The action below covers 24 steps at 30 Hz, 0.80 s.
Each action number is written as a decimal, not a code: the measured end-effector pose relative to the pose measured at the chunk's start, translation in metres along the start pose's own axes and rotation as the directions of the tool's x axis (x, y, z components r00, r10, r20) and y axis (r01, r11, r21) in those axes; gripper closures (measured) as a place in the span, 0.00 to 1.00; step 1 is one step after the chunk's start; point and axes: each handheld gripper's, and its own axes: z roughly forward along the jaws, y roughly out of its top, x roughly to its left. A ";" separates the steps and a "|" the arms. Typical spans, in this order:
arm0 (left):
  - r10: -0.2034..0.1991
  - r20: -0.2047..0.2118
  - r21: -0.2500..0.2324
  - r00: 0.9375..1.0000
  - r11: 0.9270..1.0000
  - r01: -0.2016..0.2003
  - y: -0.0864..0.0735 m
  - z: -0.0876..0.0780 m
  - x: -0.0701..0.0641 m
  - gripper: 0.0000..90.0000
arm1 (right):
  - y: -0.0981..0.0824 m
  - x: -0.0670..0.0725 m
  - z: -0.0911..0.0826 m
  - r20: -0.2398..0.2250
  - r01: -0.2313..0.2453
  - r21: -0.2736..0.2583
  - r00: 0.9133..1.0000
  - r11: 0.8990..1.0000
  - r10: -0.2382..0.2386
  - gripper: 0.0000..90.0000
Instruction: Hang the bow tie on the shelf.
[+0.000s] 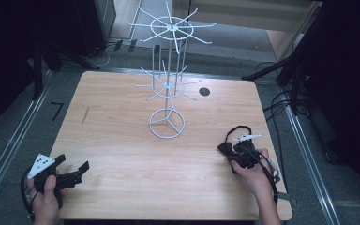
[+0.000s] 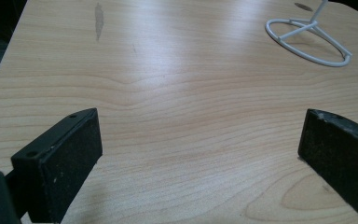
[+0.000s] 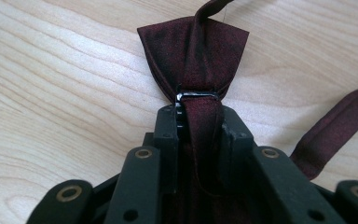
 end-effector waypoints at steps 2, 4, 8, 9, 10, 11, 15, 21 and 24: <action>0.000 0.001 0.002 1.000 1.000 0.000 0.000 0.000 0.000 0.00 | -0.001 0.004 0.000 0.001 0.041 -0.011 0.999 0.999 -0.041 0.82; 0.001 0.001 0.003 1.000 1.000 -0.001 0.000 0.000 0.000 0.00 | -0.001 0.009 0.000 -0.025 0.073 -0.005 0.997 0.997 -0.073 0.82; 0.001 0.001 0.002 1.000 1.000 -0.001 0.000 0.000 0.000 0.00 | 0.000 0.016 -0.001 -0.067 0.108 0.018 0.992 0.994 -0.106 0.82; 0.001 0.002 0.002 1.000 1.000 -0.001 0.000 0.000 0.000 0.00 | 0.000 0.016 -0.002 -0.071 0.108 0.024 0.992 0.994 -0.106 0.81; 0.001 0.001 0.002 1.000 1.000 -0.001 0.000 0.000 0.000 0.00 | 0.000 0.017 -0.002 -0.069 0.107 0.025 0.992 0.994 -0.105 0.73; 0.001 0.001 0.002 1.000 1.000 -0.001 0.000 0.000 0.000 0.00 | 0.000 0.017 -0.002 -0.069 0.107 0.025 0.992 0.994 -0.105 0.73; 0.001 -0.002 0.000 1.000 1.000 -0.001 0.000 0.000 0.000 0.00 | 0.004 0.004 -0.015 -0.085 0.044 -0.019 0.995 0.999 -0.045 0.50; 0.006 -0.006 0.005 1.000 1.000 -0.006 0.000 0.000 -0.001 0.00 | 0.019 -0.031 -0.030 -0.040 -0.128 -0.062 0.991 0.990 0.126 0.62; 0.001 -0.004 0.001 1.000 1.000 -0.001 0.000 0.000 0.000 0.00 | 0.030 -0.046 -0.017 0.036 -0.164 -0.022 0.986 0.986 0.165 0.62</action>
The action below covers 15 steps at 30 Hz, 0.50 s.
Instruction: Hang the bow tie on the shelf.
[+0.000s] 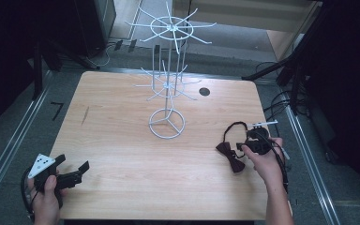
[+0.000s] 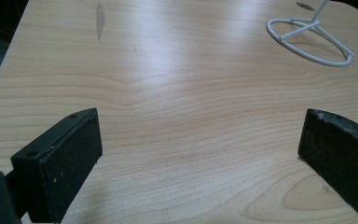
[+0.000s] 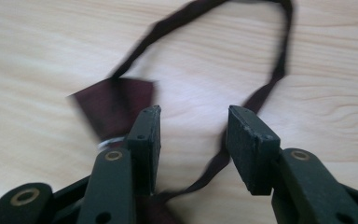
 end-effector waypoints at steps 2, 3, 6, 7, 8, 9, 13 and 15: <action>0.001 0.001 -0.001 1.000 1.000 -0.001 0.000 0.000 0.000 0.00 | 0.004 -0.004 0.002 0.002 -0.021 -0.002 1.000 1.000 0.021 0.61; 0.002 0.002 0.000 1.000 1.000 -0.002 0.000 0.000 0.000 0.00 | 0.006 -0.006 0.003 0.004 -0.031 -0.005 1.000 1.000 0.031 0.60; 0.001 0.002 0.000 1.000 1.000 -0.001 0.000 0.000 0.000 0.00 | 0.010 -0.009 0.004 0.032 -0.057 -0.008 0.998 0.998 0.057 0.53; 0.001 0.002 0.000 1.000 1.000 -0.001 0.000 0.000 0.000 0.00 | 0.011 -0.011 0.006 0.061 -0.068 -0.008 0.996 0.998 0.069 0.50; 0.000 0.003 -0.002 1.000 1.000 0.000 0.000 0.000 0.000 0.00 | 0.014 -0.016 0.009 0.105 -0.110 0.002 0.988 0.994 0.109 0.49; 0.000 0.003 -0.002 1.000 1.000 0.000 0.000 0.000 0.000 0.00 | 0.014 -0.016 0.009 0.105 -0.110 0.002 0.988 0.994 0.109 0.49; -0.001 0.003 -0.002 1.000 1.000 0.001 0.000 0.000 0.000 0.00 | 0.015 -0.024 0.018 0.090 -0.148 0.039 0.986 0.988 0.144 0.62; 0.000 0.004 0.000 1.000 1.000 0.000 0.000 0.000 0.000 0.00 | 0.014 -0.026 0.025 0.075 -0.148 0.078 0.987 0.986 0.143 0.73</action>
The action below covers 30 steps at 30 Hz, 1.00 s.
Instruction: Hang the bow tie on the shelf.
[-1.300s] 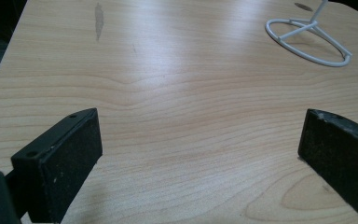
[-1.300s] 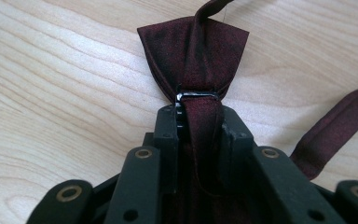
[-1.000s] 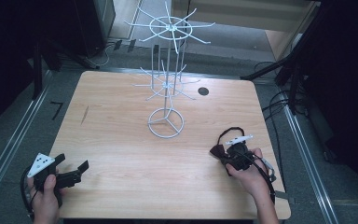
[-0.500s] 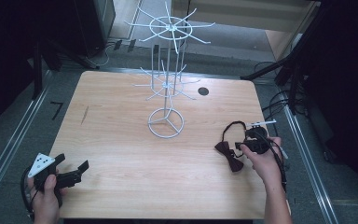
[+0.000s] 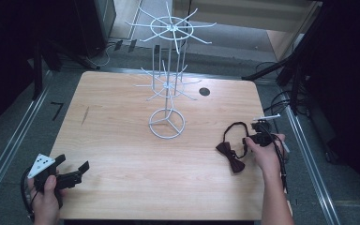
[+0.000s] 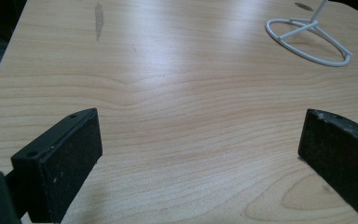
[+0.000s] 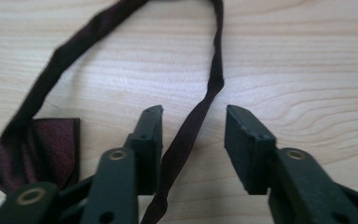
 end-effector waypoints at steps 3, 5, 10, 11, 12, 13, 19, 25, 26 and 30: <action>-0.001 -0.001 -0.001 1.000 1.000 0.001 0.000 0.000 0.000 0.00 | 0.000 0.000 0.006 -0.010 0.003 0.033 1.000 0.999 -0.003 0.93; -0.001 0.000 0.001 1.000 1.000 0.001 0.000 0.000 0.000 0.00 | 0.000 0.000 0.006 -0.019 0.002 0.035 1.000 0.999 -0.001 0.99; 0.000 0.002 0.002 1.000 1.000 0.000 0.000 0.000 0.000 0.00 | 0.002 0.008 0.002 -0.050 0.021 0.000 0.999 1.000 -0.021 1.00; 0.000 0.003 0.003 1.000 1.000 0.000 0.000 0.000 0.000 0.00 | 0.003 0.010 0.001 -0.060 0.034 -0.018 0.998 0.999 -0.035 1.00; -0.001 0.002 0.002 1.000 1.000 0.001 0.000 0.000 0.000 0.00 | 0.003 0.013 -0.001 -0.064 0.038 -0.034 0.997 0.999 -0.040 1.00; 0.000 0.001 -0.001 1.000 1.000 0.000 0.000 0.000 0.000 0.00 | 0.003 0.020 -0.004 -0.074 0.064 -0.078 0.995 0.995 -0.070 1.00; -0.005 0.007 -0.014 1.000 1.000 0.005 -0.001 -0.001 0.001 0.00 | 0.002 0.039 -0.017 -0.041 0.144 -0.220 0.987 0.965 -0.157 1.00; -0.001 0.004 -0.010 1.000 1.000 0.001 0.000 -0.001 0.000 0.00 | 0.000 0.054 -0.041 -0.033 0.168 -0.391 0.980 0.905 -0.196 1.00; -0.001 0.004 -0.010 1.000 1.000 0.001 0.000 -0.001 0.000 0.00 | 0.000 0.054 -0.041 -0.033 0.168 -0.391 0.980 0.905 -0.196 1.00; -0.001 0.002 -0.009 1.000 1.000 0.001 0.000 -0.001 0.000 0.00 | -0.001 0.062 -0.065 -0.041 0.165 -0.511 0.976 0.844 -0.215 1.00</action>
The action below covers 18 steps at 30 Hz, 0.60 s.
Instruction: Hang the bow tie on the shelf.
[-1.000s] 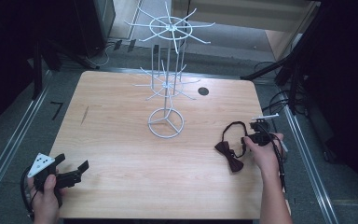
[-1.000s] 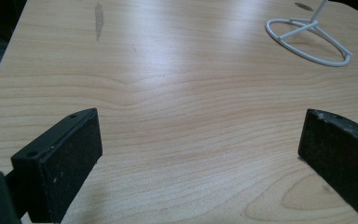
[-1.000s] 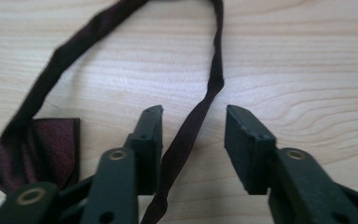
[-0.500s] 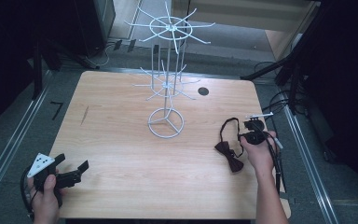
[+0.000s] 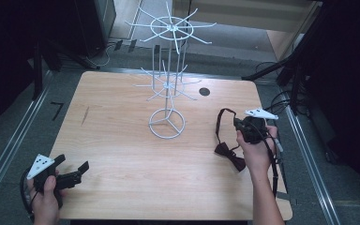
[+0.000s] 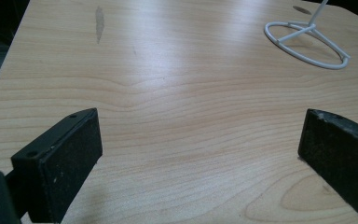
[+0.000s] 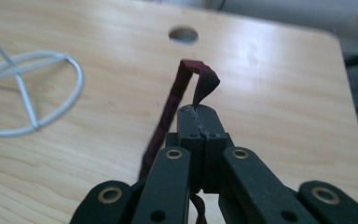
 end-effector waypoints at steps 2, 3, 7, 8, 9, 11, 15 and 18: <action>0.000 0.001 0.000 1.000 1.000 0.000 0.000 0.000 0.000 0.00 | 0.002 0.003 -0.004 -0.002 0.009 -0.026 1.000 1.000 -0.009 1.00; -0.001 0.002 -0.001 1.000 1.000 0.001 0.000 0.000 0.000 0.00 | 0.005 0.005 -0.008 0.000 0.018 -0.048 1.000 0.999 -0.018 1.00; 0.001 0.002 -0.003 1.000 1.000 -0.001 0.000 0.000 0.000 0.00 | 0.012 0.016 -0.020 -0.020 0.021 -0.125 1.000 0.992 -0.024 1.00; 0.000 0.003 -0.004 1.000 1.000 0.000 0.000 0.000 0.000 0.00 | 0.013 0.018 -0.022 -0.026 0.023 -0.135 0.999 0.991 -0.027 1.00; 0.000 0.002 -0.004 1.000 1.000 0.000 0.000 0.000 0.000 0.00 | 0.017 0.024 -0.026 -0.041 0.023 -0.154 0.999 0.988 -0.030 1.00; 0.000 0.002 -0.002 1.000 1.000 0.000 0.000 0.000 0.000 0.00 | 0.019 0.026 -0.027 -0.046 0.024 -0.159 0.998 0.987 -0.032 1.00; 0.000 0.002 -0.004 1.000 1.000 0.000 0.000 0.000 0.000 0.00 | 0.028 0.034 -0.029 -0.063 0.013 -0.193 0.998 0.981 -0.026 1.00; -0.002 0.002 -0.006 1.000 1.000 0.002 0.000 0.000 0.000 0.00 | 0.031 0.037 -0.031 -0.070 0.013 -0.207 0.997 0.978 -0.028 1.00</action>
